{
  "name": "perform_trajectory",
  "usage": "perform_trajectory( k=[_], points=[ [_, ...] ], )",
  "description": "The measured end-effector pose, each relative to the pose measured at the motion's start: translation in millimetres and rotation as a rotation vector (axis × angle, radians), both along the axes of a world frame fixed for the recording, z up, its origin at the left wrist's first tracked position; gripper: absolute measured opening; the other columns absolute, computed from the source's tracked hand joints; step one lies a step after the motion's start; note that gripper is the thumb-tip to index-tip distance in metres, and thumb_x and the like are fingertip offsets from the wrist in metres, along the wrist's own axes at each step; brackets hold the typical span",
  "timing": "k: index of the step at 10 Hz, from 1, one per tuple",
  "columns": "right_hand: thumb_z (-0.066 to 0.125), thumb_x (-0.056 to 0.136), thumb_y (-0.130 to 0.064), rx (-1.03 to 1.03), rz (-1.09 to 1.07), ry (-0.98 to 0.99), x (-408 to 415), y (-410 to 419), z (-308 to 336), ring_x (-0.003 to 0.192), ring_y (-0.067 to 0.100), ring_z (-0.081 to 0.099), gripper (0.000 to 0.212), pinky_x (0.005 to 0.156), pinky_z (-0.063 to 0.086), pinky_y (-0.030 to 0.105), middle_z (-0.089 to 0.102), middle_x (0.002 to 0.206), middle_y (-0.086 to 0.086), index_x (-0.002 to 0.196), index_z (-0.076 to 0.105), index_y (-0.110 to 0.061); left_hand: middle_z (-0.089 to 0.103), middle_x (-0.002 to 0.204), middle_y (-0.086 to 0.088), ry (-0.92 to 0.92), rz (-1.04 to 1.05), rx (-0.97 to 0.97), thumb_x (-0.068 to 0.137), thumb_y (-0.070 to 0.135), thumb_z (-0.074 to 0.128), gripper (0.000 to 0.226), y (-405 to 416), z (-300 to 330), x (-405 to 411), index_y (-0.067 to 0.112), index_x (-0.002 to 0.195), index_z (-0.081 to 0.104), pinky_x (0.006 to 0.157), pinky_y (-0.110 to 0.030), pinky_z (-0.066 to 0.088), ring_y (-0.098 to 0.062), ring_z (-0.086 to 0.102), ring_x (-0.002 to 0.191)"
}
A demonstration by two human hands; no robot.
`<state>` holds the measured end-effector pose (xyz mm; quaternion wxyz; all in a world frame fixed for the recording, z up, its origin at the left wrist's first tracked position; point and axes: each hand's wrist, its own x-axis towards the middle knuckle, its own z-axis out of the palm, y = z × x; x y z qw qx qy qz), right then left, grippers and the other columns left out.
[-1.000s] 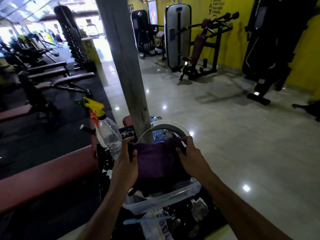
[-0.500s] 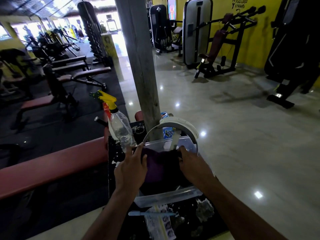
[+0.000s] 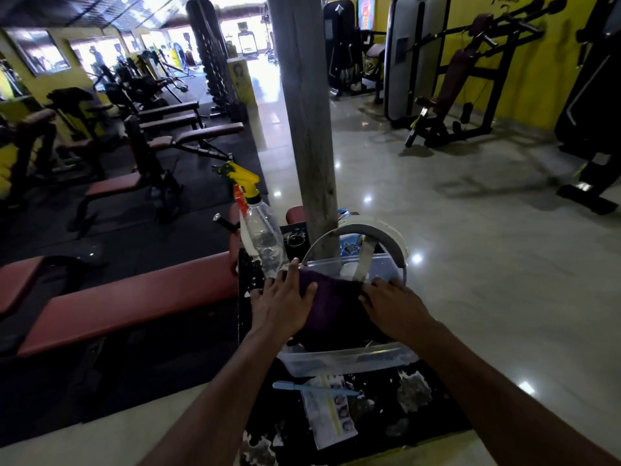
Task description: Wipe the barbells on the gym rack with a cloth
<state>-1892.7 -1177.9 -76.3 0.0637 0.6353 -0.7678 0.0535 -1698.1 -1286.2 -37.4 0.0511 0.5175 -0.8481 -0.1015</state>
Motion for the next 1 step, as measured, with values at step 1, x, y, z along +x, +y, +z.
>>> perform_trajectory(
  k=[1],
  points=[
    [0.028,0.104,-0.042,0.04,-0.044,-0.024,5.7,-6.0,13.0,0.107,0.035,0.059,0.043,0.087,0.048,0.043,0.061,0.118,0.01,0.122,0.057,-0.017,0.017,0.167,-0.002,0.108,-0.04,0.084,0.099,0.065,0.027,0.07,-1.6,6.5,4.3,0.035,0.159,0.004,0.119,-0.055,0.019,-0.03,0.023,0.15]
  ],
)
